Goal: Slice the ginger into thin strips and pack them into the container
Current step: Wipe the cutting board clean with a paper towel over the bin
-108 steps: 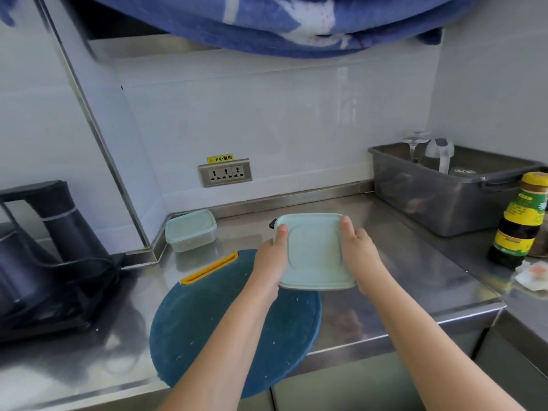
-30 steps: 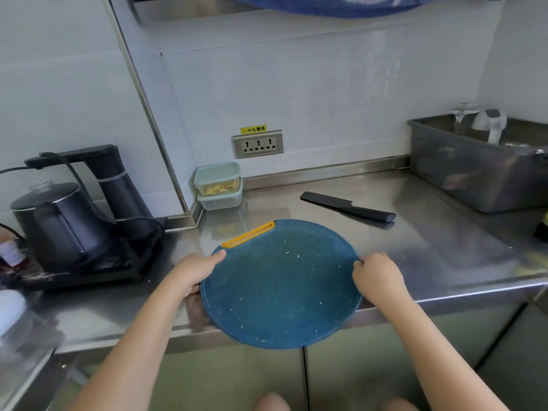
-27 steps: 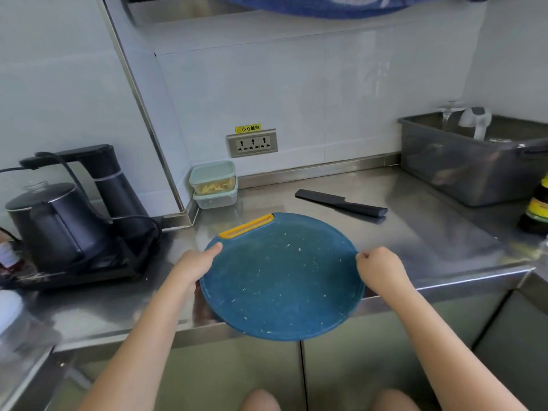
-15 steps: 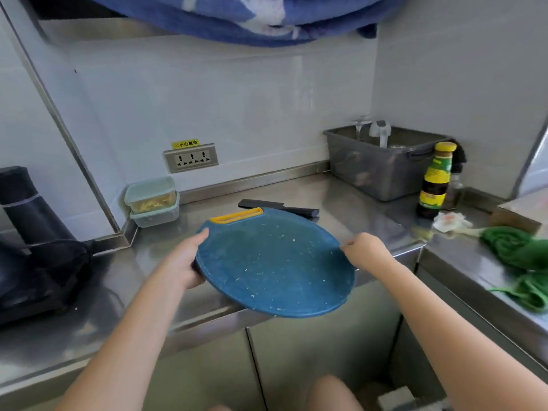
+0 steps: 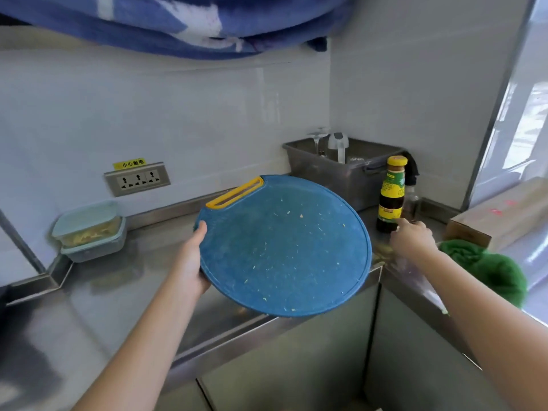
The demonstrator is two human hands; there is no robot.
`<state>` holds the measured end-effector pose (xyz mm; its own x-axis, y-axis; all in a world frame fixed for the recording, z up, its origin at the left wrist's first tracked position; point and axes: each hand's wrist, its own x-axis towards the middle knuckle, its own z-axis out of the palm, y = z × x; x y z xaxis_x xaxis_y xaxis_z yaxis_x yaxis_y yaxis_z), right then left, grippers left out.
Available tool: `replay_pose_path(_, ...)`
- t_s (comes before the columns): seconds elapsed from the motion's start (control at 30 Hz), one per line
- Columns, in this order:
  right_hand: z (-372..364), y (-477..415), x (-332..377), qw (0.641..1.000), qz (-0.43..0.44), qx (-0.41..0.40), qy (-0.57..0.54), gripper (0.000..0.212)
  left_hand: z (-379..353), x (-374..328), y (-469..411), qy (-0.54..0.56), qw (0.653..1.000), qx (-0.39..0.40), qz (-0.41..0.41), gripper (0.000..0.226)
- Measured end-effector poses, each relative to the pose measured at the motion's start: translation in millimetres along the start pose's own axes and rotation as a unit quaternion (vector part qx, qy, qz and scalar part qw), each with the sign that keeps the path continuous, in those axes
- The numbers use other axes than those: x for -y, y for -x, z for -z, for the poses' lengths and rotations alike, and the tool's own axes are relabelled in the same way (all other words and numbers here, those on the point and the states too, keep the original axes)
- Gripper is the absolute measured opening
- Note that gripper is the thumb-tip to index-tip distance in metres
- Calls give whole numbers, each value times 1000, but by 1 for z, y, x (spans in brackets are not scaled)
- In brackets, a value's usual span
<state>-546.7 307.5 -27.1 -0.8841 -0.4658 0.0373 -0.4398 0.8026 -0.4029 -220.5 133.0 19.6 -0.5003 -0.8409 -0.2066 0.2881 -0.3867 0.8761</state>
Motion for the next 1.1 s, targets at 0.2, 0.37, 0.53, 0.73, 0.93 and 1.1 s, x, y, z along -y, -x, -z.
replay_pose_path(0.2, -16, -14, -11, 999, 17, -12, 38, 32, -2, 15, -12, -20, 1000, 10, 1, 36)
replay_pose_path(0.37, -6, 3, -1, 999, 13, -43, -24, 25, -5, 20, 0, -33, 999, 14, -14, 41)
replay_pose_path(0.53, 16, 39, 2, 985, 39, -135, -98, 35, -10, 28, 27, -45, 998, 25, -42, 43)
replay_pose_path(0.73, 23, 87, 12, 969, 98, -184, -133, 22, -18, 56, 66, -44, 997, 10, -63, 39)
replay_pose_path(0.93, 3, 75, -16, 987, 48, -126, -84, 35, -11, 67, 85, -24, 998, -5, -61, 36)
replay_pose_path(1.1, -15, 53, -43, 996, 29, -85, 2, 26, -14, 72, 96, 17, 998, 6, -65, 30)
